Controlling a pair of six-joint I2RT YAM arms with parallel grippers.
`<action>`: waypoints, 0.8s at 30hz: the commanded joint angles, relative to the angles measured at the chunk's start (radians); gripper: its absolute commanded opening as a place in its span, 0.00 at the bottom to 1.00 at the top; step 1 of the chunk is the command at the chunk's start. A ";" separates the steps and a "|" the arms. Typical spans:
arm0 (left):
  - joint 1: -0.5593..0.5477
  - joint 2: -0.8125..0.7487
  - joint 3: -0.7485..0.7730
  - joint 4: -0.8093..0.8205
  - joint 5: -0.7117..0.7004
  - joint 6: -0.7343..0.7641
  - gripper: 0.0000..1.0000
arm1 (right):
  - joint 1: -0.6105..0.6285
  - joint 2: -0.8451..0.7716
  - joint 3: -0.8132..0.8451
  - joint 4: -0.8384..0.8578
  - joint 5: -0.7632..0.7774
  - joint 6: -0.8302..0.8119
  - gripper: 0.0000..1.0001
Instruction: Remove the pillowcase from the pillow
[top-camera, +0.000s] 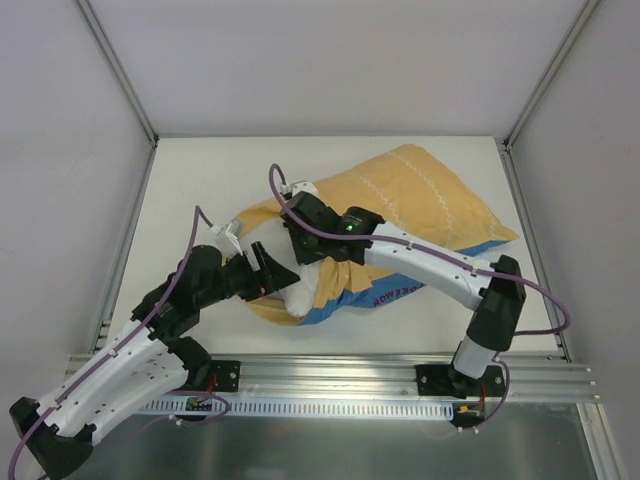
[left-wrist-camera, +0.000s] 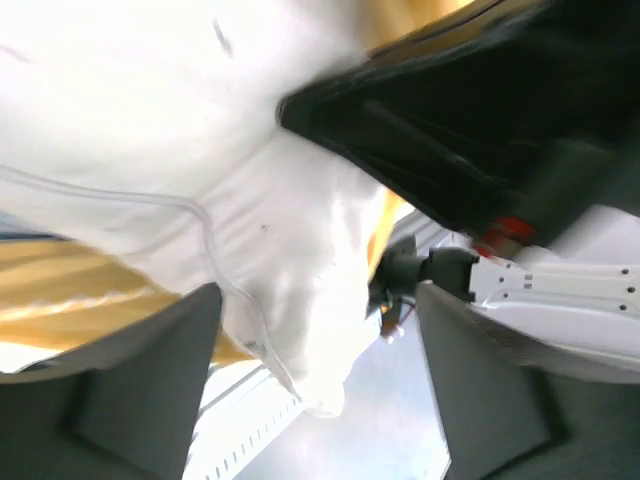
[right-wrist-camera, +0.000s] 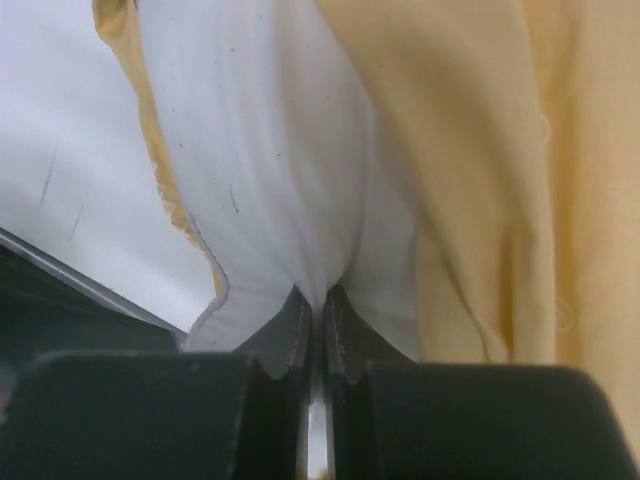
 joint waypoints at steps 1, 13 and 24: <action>0.051 -0.011 0.124 0.057 -0.008 0.084 0.82 | -0.082 -0.140 -0.098 0.053 -0.018 0.014 0.01; 0.321 0.191 0.213 0.013 0.194 0.313 0.72 | -0.127 -0.416 -0.310 0.055 -0.053 0.048 0.01; 0.316 0.337 0.169 0.013 0.239 0.420 0.99 | -0.156 -0.535 -0.301 -0.022 -0.035 0.037 0.01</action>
